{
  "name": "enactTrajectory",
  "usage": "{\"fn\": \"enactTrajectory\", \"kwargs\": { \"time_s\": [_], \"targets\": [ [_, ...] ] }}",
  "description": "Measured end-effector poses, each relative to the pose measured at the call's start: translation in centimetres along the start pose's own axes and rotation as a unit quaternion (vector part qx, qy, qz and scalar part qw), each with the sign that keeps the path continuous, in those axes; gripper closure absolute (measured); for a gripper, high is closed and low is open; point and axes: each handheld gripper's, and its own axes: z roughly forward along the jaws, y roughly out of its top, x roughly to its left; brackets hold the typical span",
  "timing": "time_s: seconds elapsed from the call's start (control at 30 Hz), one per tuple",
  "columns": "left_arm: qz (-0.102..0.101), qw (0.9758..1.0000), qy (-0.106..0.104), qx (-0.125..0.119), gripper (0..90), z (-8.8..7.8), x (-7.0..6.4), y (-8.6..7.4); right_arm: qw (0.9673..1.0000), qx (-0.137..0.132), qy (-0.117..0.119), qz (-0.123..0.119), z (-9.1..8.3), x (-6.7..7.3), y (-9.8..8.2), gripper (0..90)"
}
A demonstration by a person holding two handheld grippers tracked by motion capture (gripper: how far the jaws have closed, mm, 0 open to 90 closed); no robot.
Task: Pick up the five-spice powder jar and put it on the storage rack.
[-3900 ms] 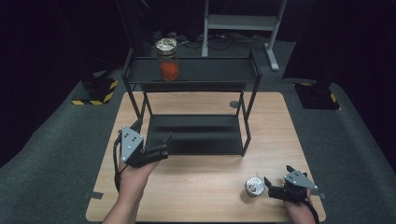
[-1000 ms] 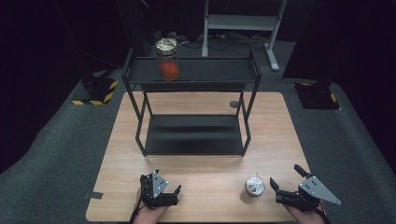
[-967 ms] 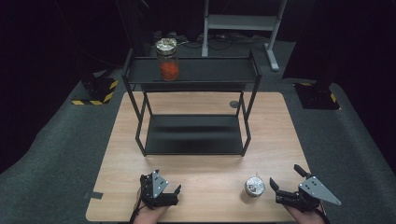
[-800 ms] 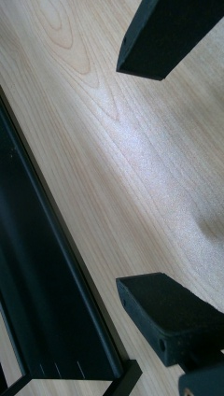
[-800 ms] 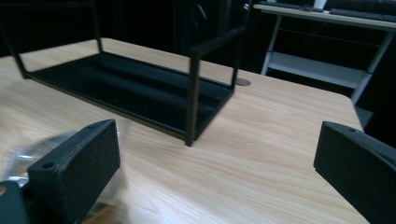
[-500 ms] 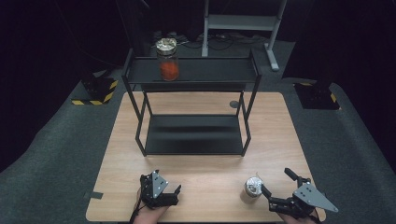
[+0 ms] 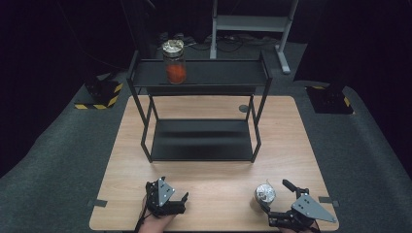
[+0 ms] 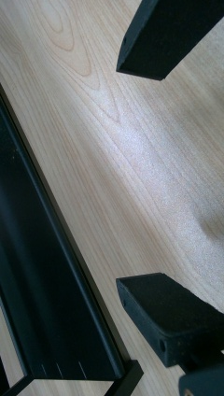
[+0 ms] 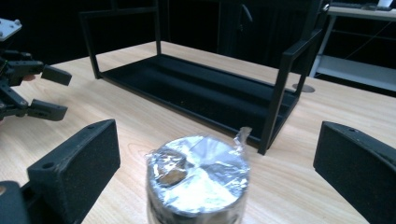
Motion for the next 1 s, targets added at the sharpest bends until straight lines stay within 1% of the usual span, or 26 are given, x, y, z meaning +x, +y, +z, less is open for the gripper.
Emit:
{"fn": "enactTrajectory", "kwargs": {
  "time_s": [0.2,0.3,0.47,0.53,0.6,0.77,0.83,0.97,1.0],
  "targets": [
    [0.0,1.0,-0.001,-0.001,1.0,0.0,0.0,0.0,0.9999,0.013,0.008,0.002,0.7,0.4,-0.5,2.4],
    [0.0,1.0,-0.002,-0.001,1.0,0.0,0.1,0.0,0.9998,0.015,0.011,0.011,1.0,0.4,-1.0,5.4],
    [0.0,1.0,-0.002,-0.001,1.0,0.0,0.1,0.0,0.9993,0.017,0.015,0.028,1.3,0.0,-1.7,13.1],
    [0.0,1.0,-0.002,-0.001,1.0,0.0,0.1,0.0,0.9993,0.018,0.019,0.025,1.5,-0.1,-1.8,15.9],
    [0.0,1.0,-0.002,-0.001,1.0,0.0,0.1,0.0,0.9995,0.019,0.017,0.02,1.7,0.0,-2.0,19.0],
    [-0.001,1.0,-0.003,-0.002,1.0,0.0,0.1,-0.1,0.9995,0.016,0.019,0.021,1.9,-0.1,-2.5,27.3],
    [-0.001,1.0,-0.003,-0.002,1.0,0.0,0.2,-0.1,0.9996,0.01,0.015,0.021,1.8,0.1,-2.7,32.0],
    [-0.001,1.0,-0.003,-0.002,1.0,0.0,0.2,-0.1,0.9996,0.003,0.015,0.023,1.7,0.0,-3.0,33.1],
    [-0.002,1.0,-0.003,-0.003,1.0,0.0,0.2,-0.1,0.9997,0.002,0.015,0.019,1.7,0.1,-3.1,33.5]
  ]
}}
